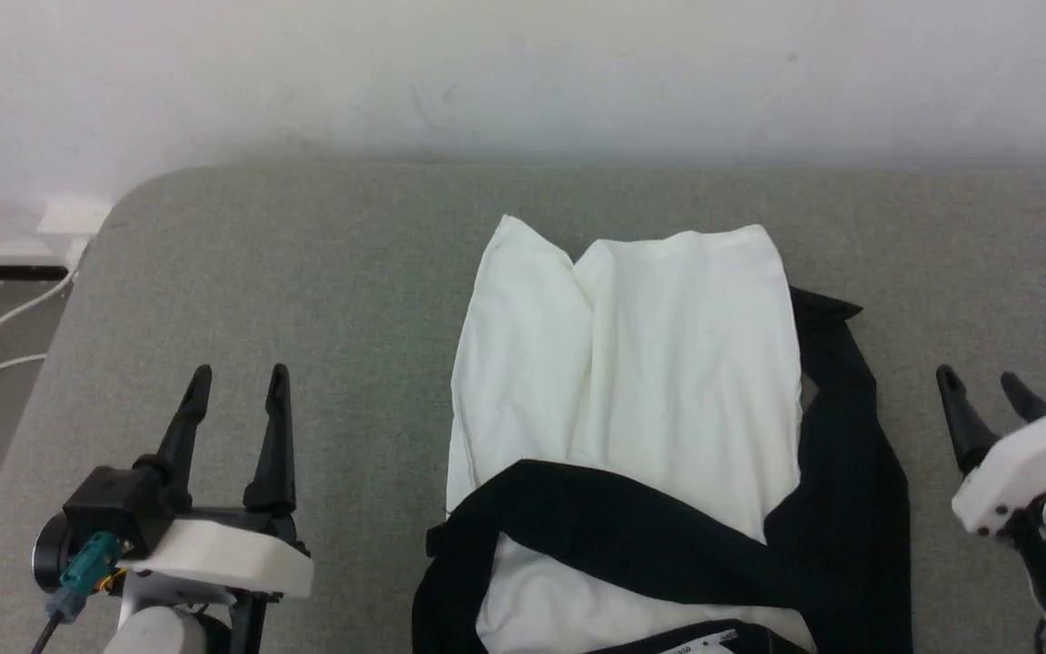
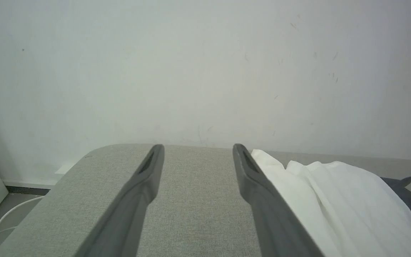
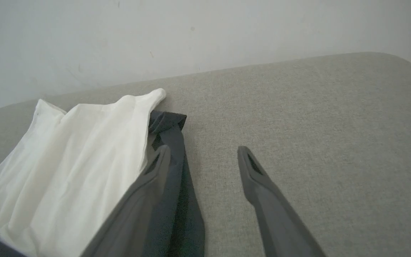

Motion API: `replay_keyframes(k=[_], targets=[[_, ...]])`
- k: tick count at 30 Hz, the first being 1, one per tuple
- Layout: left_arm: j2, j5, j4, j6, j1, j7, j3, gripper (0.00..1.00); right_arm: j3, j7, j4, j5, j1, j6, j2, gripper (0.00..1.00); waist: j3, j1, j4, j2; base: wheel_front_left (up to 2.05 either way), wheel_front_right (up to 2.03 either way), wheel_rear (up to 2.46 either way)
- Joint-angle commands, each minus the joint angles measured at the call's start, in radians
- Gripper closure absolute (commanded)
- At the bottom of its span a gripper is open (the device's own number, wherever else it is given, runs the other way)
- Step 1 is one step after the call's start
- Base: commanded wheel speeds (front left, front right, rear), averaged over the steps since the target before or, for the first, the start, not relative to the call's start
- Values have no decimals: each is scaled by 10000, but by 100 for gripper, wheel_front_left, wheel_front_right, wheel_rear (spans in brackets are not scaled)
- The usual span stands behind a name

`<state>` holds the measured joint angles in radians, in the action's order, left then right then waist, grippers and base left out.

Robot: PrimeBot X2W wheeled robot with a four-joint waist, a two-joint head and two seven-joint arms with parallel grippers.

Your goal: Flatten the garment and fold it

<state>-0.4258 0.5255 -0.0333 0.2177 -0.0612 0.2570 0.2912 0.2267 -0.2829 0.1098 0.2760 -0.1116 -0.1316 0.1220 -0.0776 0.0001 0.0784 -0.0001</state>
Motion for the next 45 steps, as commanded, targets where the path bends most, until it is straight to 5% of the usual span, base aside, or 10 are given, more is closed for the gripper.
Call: replay_keyframes(k=[1,14,25,26,27,28,29,36,45], targets=[[117,-146,-100,-95,-19,46,-66,0,24,-140,377,88,-518,9,140,0,-490,-1,248,1,0,0,0],[1179,-726,-408,-852,-950,47,-281,0,-976,-3307,4040,1063,-5096,9,1608,0,-2235,-1,1060,1,0,0,0],[1784,-1231,-209,-1318,-1379,47,-600,0,-1625,-4926,6054,773,-5910,9,1684,0,-2805,-1,1310,1,0,0,0],[1833,-1271,-176,-1343,-1371,47,-639,0,-1599,-5118,6251,802,-5863,9,1642,16,-2793,-1,1309,1,0,0,0],[1880,-1313,-142,-1366,-1359,47,-679,0,-1576,-5308,6433,819,-5811,9,1599,61,-2769,-1,1305,1,0,0,0],[1922,-1354,-97,-1388,-1341,47,-712,0,-1567,-5485,6573,833,-5770,9,1557,75,-2734,-1,1302,1,0,0,0],[1958,-1389,-50,-1410,-1317,47,-751,0,-1614,-5573,6628,836,-5742,9,1503,100,-2686,-1,1280,1,0,0,0],[2137,-1570,247,-1517,-1093,47,-1000,0,-1796,-3997,5884,733,-5604,9,1889,100,-2068,-1,1079,1,0,0,0],[2118,-1623,511,-1475,-397,45,-1186,0,-772,-2386,4201,294,-4823,9,2310,100,-772,-1,509,1,0,0,0]])
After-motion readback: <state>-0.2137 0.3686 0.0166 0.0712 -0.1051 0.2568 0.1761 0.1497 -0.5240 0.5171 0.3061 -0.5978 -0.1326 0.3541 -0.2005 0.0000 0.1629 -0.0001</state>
